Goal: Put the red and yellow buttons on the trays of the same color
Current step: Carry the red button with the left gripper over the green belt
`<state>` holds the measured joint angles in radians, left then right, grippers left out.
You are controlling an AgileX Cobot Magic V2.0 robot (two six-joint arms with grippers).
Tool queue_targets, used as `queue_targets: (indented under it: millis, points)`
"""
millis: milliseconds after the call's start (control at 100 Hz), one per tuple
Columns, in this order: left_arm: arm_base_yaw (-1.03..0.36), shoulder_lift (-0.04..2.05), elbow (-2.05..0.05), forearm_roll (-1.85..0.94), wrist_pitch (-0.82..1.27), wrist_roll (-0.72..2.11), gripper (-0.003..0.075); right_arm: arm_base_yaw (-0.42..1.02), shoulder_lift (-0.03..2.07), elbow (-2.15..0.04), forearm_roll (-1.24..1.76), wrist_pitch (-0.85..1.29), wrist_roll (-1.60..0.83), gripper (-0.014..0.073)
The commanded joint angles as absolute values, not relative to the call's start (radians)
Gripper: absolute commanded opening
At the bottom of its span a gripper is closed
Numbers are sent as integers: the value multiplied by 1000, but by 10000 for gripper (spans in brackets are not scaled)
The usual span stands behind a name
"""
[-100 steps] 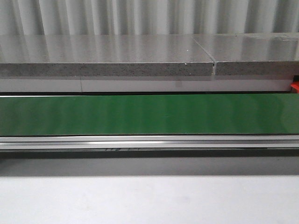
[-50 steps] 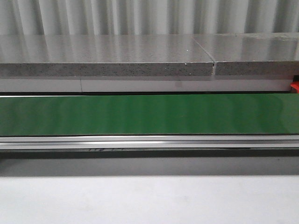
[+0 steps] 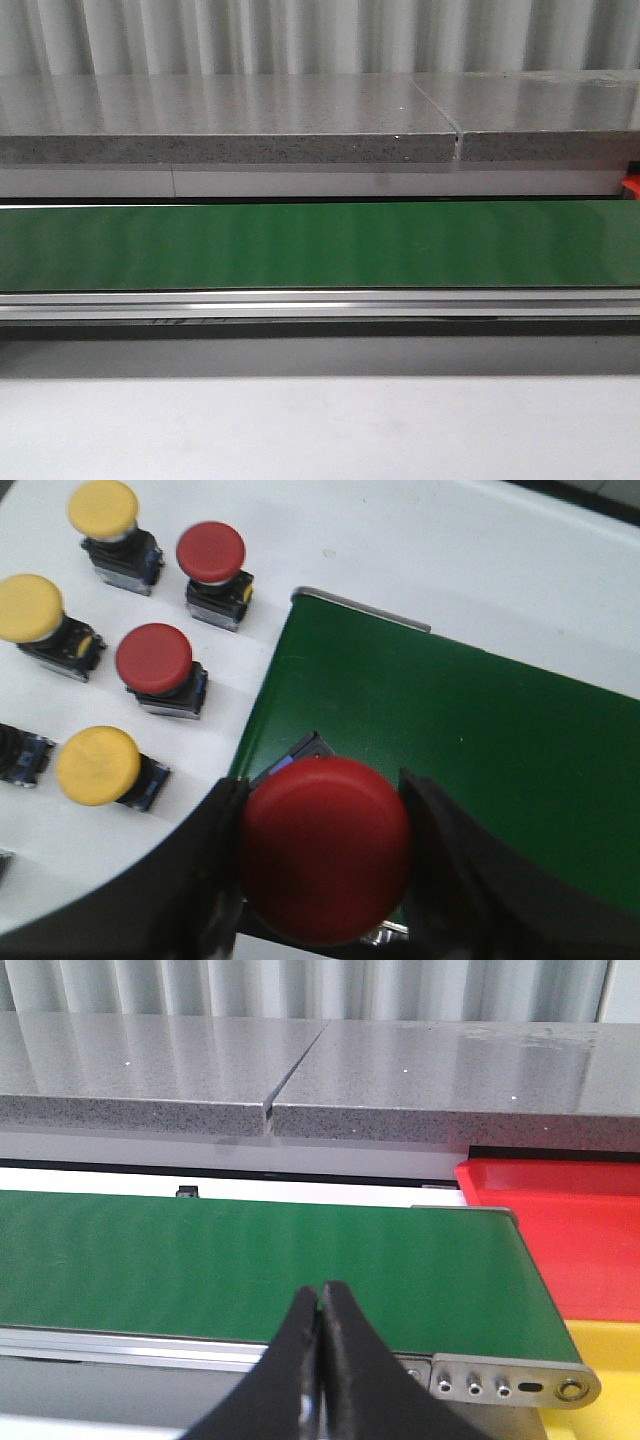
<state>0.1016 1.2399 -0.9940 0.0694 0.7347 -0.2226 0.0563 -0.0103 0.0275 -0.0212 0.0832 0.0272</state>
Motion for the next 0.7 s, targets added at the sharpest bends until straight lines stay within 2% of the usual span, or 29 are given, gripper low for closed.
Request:
queue_targets:
  millis: [0, 380, 690]
  points:
    - [71, 1266, -1041, 68, 685, -218, -20, 54, -16, 13, -23, 7, 25, -67]
    - [43, 1442, -1114, 68, 655, -218, -21, 54, -16, 13, -23, 7, 25, -67]
    - [43, 1463, -1119, 71, 653, -173, -14, 54, -16, 13, -23, 7, 25, -67]
